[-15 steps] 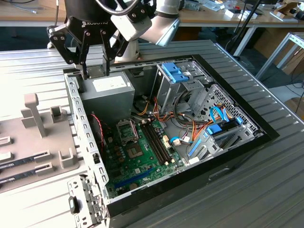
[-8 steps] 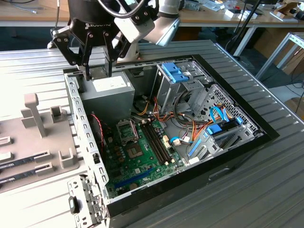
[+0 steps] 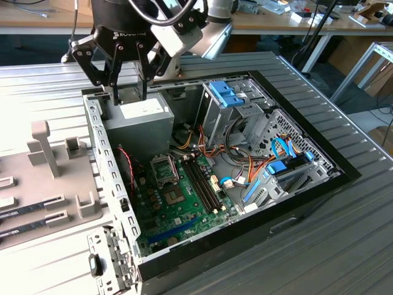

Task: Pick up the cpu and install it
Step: 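Pick up the cpu and move it towards the insertion slot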

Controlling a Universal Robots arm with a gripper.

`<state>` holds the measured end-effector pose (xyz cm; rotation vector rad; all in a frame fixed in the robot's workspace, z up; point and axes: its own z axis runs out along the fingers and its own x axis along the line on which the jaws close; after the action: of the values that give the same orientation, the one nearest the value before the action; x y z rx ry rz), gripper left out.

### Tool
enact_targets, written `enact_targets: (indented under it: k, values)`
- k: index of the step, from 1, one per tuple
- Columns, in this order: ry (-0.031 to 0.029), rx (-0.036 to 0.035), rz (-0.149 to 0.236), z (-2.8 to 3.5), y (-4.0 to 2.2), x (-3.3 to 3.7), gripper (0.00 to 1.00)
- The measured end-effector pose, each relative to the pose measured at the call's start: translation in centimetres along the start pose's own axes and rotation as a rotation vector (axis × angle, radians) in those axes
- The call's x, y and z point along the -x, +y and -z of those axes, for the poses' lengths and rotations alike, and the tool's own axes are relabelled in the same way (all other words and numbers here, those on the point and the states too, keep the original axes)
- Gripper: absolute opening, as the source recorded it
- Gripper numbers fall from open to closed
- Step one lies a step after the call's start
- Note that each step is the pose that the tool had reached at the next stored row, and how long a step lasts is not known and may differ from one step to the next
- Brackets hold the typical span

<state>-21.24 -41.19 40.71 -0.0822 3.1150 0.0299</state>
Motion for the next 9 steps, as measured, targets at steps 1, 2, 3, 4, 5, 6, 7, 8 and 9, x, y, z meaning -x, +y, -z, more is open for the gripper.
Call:
enact_targets:
  k: [1,2,3,4,5,6,7,8,9]
  values:
    - [0.0000,0.0000,0.000,-0.02,-0.02,0.04,0.47]
    - [0.0000,0.0000,0.000,-0.05,-0.03,0.10,0.47]
    - [0.0000,0.0000,0.000,-0.09,-0.06,0.18,0.47]
    - [0.0001,0.0000,0.000,-0.15,-0.10,0.29,0.47]
    - [0.0000,0.0000,0.000,-0.17,-0.11,0.34,0.47]
    - [0.0000,0.0000,0.000,-0.20,-0.13,0.40,0.47]
    - [0.0000,0.0000,0.000,-0.22,-0.15,0.45,0.47]
    - [0.0000,0.0000,0.000,-0.25,-0.16,0.50,0.47]
    - [0.0000,0.0000,0.000,-0.28,-0.18,0.57,0.47]
